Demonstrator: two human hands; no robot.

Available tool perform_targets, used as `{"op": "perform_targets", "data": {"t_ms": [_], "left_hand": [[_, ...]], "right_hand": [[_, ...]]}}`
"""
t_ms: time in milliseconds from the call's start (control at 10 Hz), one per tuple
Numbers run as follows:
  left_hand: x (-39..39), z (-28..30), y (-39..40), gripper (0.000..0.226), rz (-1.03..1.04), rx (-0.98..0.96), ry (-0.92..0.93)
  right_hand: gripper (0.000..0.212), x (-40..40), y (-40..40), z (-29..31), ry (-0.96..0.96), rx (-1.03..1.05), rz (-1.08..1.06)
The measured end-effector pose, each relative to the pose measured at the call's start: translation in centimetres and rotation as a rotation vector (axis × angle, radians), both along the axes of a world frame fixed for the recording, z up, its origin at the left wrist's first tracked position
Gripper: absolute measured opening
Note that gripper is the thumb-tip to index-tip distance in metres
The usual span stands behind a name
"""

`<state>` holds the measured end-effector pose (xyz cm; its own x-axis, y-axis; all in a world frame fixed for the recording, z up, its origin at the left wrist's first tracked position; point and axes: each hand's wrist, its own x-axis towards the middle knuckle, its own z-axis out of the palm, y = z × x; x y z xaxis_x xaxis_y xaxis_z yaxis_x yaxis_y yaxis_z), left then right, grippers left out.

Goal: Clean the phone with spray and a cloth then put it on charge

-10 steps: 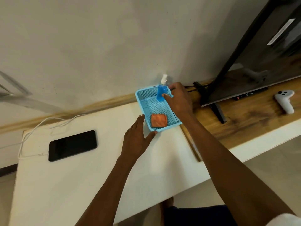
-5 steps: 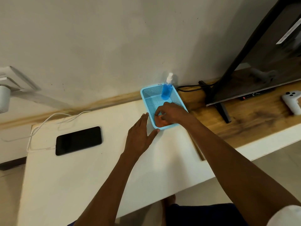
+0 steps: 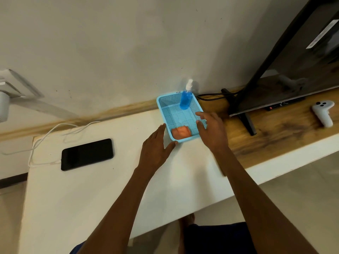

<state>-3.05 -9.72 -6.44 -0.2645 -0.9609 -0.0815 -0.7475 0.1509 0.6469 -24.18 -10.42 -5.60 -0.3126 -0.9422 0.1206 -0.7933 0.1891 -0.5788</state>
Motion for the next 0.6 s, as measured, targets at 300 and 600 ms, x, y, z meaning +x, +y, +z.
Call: {"op": "perform_targets", "data": {"t_ms": [300, 600], "left_hand": [[-0.4, 0.0, 0.2, 0.077, 0.003, -0.013, -0.005], [0.4, 0.5, 0.6, 0.079, 0.045, 0.020, 0.005]], "right_hand": [[0.046, -1.5, 4.0, -0.2, -0.031, 0.169, -0.007], [0.045, 0.4, 5.4, 0.7, 0.029, 0.043, -0.013]]}}
